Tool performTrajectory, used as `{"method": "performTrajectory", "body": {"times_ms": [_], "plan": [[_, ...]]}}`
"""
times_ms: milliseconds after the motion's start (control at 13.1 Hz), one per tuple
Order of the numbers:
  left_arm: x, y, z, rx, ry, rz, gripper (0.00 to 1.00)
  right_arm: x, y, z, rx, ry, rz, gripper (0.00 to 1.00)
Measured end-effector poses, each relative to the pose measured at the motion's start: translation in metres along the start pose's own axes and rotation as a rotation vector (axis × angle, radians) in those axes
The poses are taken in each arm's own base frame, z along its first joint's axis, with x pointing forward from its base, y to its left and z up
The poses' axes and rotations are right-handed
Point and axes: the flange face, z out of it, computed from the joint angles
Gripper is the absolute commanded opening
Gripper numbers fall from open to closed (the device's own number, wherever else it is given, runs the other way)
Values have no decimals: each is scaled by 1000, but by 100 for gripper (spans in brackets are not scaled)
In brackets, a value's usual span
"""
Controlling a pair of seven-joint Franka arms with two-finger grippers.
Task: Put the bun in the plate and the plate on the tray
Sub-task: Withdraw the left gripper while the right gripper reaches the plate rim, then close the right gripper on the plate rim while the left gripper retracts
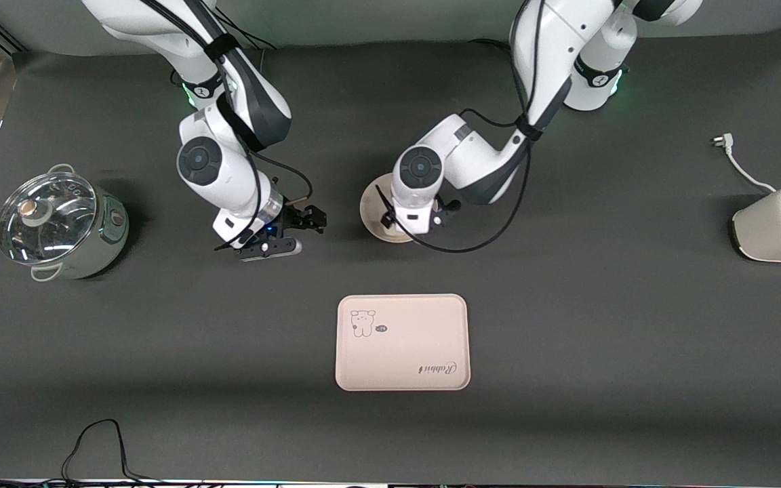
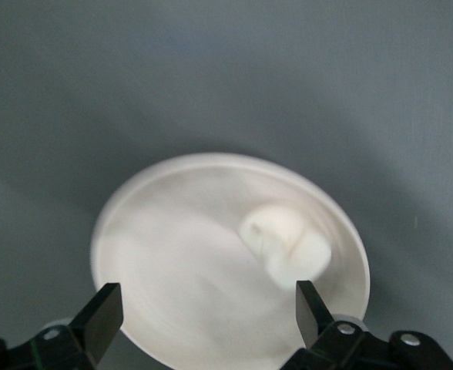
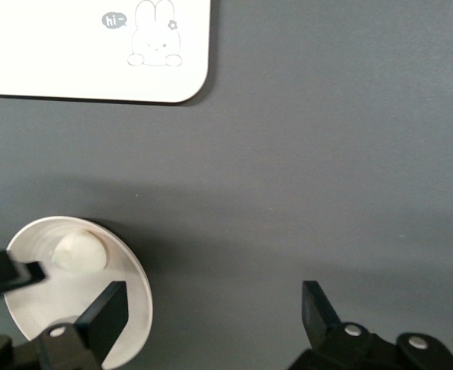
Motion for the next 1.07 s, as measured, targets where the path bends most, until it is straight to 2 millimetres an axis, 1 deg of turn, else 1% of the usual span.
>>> {"method": "performTrajectory", "body": {"times_ms": [76,153,229,306,382,459,535,612,688,841,918,994,1071], "plan": [[26,-6,-27,8,28,-10,99,-6,-7,9,-1,0,5,100],[56,-15,-64,2,51,-2,99,-11,-13,17,-3,-1,7,100],[86,-30,-103,-8,77,10,99,-14,-17,24,-2,4,9,100],[116,-48,-138,-19,99,21,99,-16,-21,32,4,19,19,100],[146,-69,-171,-29,110,50,99,-20,-26,44,11,37,35,100],[178,-92,-200,-38,119,86,99,-29,-33,61,20,48,45,100],[208,-115,-222,-48,127,121,99,-38,-41,78,28,50,51,100],[235,-135,-237,-57,135,154,99,-47,-45,94,32,47,60,100],[259,-153,-246,-63,142,187,100,-54,-47,106,34,43,69,100],[309,-193,-258,-65,150,281,100,-68,-55,122,36,24,88,100],[329,-212,-263,-65,152,318,100,-74,-61,124,38,17,95,99],[342,-230,-270,-61,152,350,100,-81,-69,126,39,12,90,95],[351,-247,-279,-56,151,384,100,-89,-77,128,42,14,86,94]]}}
